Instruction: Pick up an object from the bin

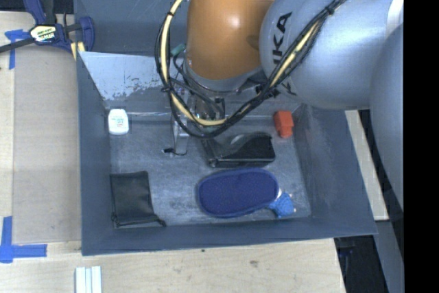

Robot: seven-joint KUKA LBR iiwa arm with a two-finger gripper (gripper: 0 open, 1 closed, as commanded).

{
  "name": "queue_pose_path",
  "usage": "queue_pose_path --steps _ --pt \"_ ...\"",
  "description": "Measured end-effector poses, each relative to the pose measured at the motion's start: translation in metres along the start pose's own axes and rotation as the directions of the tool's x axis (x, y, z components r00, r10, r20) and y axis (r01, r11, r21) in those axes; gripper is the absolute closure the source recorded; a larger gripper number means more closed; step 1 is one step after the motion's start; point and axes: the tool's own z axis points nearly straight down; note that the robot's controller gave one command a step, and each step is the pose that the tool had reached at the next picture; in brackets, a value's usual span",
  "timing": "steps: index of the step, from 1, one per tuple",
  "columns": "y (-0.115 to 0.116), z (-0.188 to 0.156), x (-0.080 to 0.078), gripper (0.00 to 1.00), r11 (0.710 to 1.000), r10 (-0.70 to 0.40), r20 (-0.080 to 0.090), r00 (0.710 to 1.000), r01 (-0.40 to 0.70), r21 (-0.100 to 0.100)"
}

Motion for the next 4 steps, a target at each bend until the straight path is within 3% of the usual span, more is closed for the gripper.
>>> queue_pose_path --steps 1,2,3,4 --pt "-0.095 0.041 -0.049 0.00 0.967 -0.256 0.009 0.967 0.256 0.003" --pt "-0.112 0.129 -0.004 0.00 0.998 -0.069 0.000 0.998 0.069 0.000" --pt "-0.129 0.143 -0.017 0.00 0.970 -0.242 0.008 0.970 0.242 -0.001" --pt "-0.129 0.143 -0.016 1.00 0.971 -0.241 0.005 0.971 0.241 -0.002"
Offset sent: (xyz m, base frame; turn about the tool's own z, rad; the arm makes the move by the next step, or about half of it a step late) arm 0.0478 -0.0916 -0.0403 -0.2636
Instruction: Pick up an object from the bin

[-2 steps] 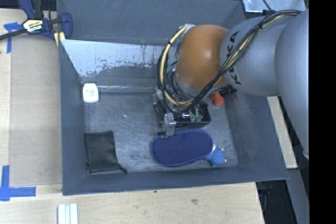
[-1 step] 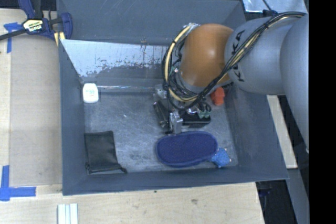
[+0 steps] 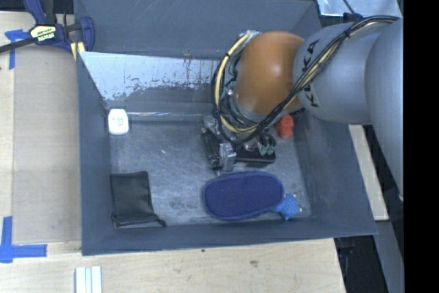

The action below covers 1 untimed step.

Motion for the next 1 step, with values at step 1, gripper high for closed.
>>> queue_pose_path --steps 1 --pt "0.0055 -0.0915 -0.0014 1.00 0.999 -0.040 0.004 0.999 0.040 0.004"
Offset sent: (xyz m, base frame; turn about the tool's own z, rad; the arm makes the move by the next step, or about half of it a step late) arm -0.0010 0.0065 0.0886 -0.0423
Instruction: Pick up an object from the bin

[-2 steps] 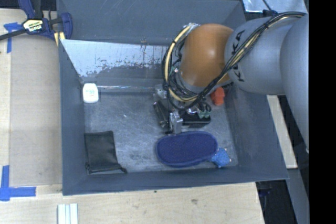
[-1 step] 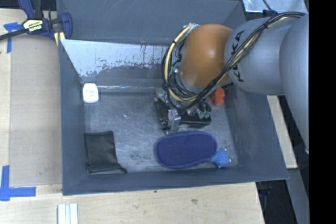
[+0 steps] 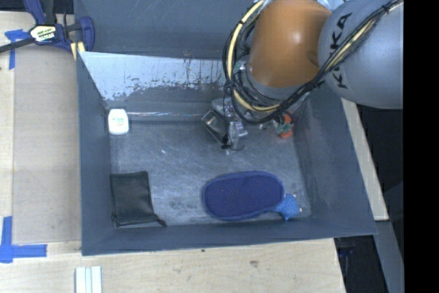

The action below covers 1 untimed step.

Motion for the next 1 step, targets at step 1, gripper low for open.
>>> queue_pose_path --steps 1 --pt "0.0150 -0.0900 0.0149 1.00 0.999 0.034 -0.002 0.999 -0.034 -0.002"
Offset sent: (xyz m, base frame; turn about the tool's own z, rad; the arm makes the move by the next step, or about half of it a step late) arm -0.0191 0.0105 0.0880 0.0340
